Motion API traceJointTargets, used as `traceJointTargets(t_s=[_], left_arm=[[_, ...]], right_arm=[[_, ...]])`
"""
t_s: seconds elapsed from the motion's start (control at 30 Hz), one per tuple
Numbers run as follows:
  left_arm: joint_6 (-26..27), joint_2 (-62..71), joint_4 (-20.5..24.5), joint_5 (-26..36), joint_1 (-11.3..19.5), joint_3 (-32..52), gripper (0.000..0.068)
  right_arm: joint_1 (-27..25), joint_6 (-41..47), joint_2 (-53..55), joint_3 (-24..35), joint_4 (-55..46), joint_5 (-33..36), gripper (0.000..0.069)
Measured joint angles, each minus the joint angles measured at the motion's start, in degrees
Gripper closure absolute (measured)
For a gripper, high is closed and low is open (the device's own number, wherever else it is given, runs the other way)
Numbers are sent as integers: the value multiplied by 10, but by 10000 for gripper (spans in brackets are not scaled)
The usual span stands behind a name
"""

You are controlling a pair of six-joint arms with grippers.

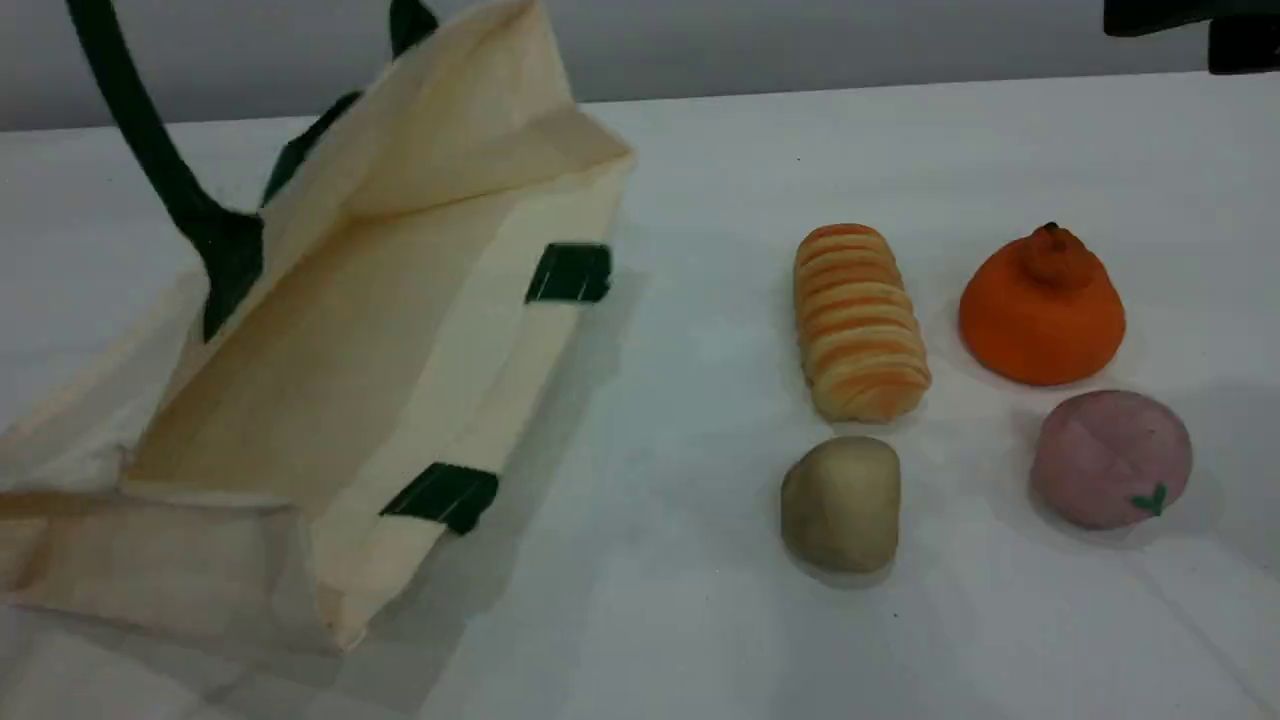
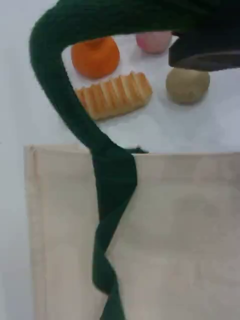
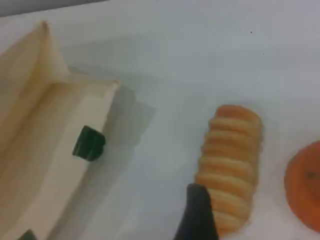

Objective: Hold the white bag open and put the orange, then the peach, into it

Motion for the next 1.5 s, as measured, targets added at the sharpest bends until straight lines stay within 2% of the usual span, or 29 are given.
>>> traceJointTargets(t_s=[0.33,0.47,0.57,1.17,1.37,1.5], left_arm=[[-7,-20,-19,76,-1,-65,629],[-7,-19,5,86,-1,-70,629],[-7,-19,2,90,-1,-71,629],[-6,-19,-18,102,-1,-72,629],[31,-19,-54,118,-1,-72,629],[34,-19,-55,121,-1,-72,629]], right_arm=[[0,-61,49,0,79,-40,185],[0,-60,93,0,89,-40,185],[0,-60,125,-3,88,-39,185],[0,-60,304,-115,86,-39,185],[0,-59,335,-143,86,-68,185],[0,-59,344,-150,86,-58,185]])
